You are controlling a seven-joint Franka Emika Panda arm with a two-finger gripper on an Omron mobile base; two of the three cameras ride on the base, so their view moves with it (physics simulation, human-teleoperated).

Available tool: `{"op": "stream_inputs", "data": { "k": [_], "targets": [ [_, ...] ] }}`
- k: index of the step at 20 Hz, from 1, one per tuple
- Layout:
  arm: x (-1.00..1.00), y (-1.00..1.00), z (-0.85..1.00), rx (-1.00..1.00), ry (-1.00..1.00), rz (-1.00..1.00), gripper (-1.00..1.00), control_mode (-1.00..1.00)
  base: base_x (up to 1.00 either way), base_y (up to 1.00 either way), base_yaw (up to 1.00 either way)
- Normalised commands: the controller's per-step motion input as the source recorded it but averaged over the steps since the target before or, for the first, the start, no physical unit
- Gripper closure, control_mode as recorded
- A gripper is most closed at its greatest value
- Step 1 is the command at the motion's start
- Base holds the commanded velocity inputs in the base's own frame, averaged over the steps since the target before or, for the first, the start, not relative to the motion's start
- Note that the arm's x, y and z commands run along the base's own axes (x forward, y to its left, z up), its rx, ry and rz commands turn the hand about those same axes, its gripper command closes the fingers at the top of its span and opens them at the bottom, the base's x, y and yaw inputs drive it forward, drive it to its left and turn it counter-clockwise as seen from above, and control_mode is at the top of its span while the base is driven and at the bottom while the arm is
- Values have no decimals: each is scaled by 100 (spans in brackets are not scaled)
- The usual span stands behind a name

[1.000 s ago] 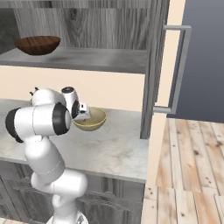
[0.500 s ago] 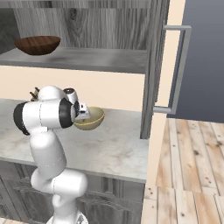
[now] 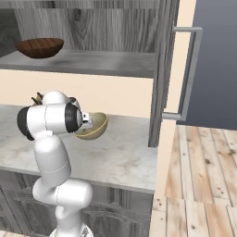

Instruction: Open the cabinet. Pick the bowls from the counter and place them in the cabinet. Then close the cabinet.

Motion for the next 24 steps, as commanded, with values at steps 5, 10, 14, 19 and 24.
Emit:
{"op": "stream_inputs", "data": {
  "k": [5,10,14,19,24],
  "targets": [
    [0,0,0,0,-2,0,100,-100,0,0,0],
    [0,-5,1,0,-1,0,100,-100,0,0,0],
    [-3,-15,23,0,0,0,100,-100,0,0,0],
    [-12,-18,36,0,-5,0,100,-100,0,0,0],
    [-16,-27,26,0,-2,0,100,-100,0,0,0]
  ]
}}
